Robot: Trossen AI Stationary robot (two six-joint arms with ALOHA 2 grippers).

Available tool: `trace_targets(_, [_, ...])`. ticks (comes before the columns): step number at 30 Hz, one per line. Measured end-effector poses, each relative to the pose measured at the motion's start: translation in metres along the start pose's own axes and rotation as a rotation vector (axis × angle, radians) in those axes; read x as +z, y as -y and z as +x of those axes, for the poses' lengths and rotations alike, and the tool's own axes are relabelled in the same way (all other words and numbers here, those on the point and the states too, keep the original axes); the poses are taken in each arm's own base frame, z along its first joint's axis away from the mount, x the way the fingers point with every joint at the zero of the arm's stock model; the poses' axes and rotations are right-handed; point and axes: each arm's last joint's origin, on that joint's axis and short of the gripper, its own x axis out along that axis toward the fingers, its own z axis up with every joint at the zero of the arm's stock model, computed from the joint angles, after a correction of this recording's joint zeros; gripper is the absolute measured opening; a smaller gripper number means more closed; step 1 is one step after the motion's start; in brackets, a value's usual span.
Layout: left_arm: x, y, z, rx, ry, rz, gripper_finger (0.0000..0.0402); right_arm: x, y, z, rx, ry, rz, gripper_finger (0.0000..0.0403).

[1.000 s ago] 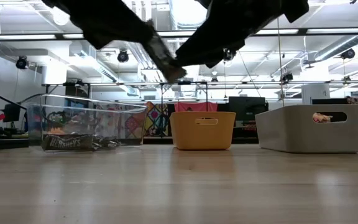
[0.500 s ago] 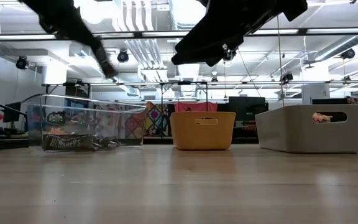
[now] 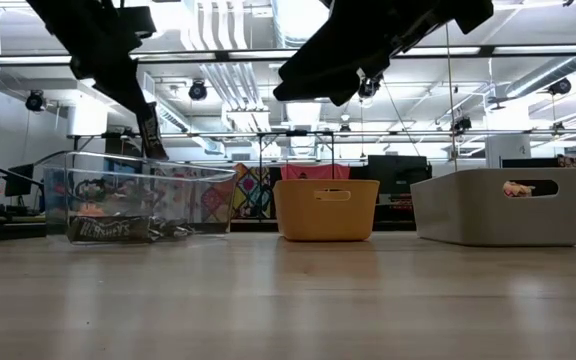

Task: Organize candy in baskets
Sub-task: Put the brown chocolate into the transparent bin

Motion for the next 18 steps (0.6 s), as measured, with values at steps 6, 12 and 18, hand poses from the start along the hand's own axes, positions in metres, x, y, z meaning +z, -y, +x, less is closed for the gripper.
trace_targets(6, [-0.006, 0.006, 0.006, -0.107, -0.027, 0.081, 0.0003, 0.000, 0.000, 0.000, 0.000, -0.001, 0.000, 0.0194])
trace_targets(12, [-0.017, 0.014, 0.019, -0.253, 0.010, 0.103, 0.0004, 0.000, 0.000, 0.000, 0.000, -0.001, 0.000, 0.0194])
trace_targets(18, [-0.030, 0.010, 0.026, -0.254, 0.017, 0.070, 0.0004, 0.000, 0.000, 0.000, 0.000, -0.001, -0.001, 0.0194])
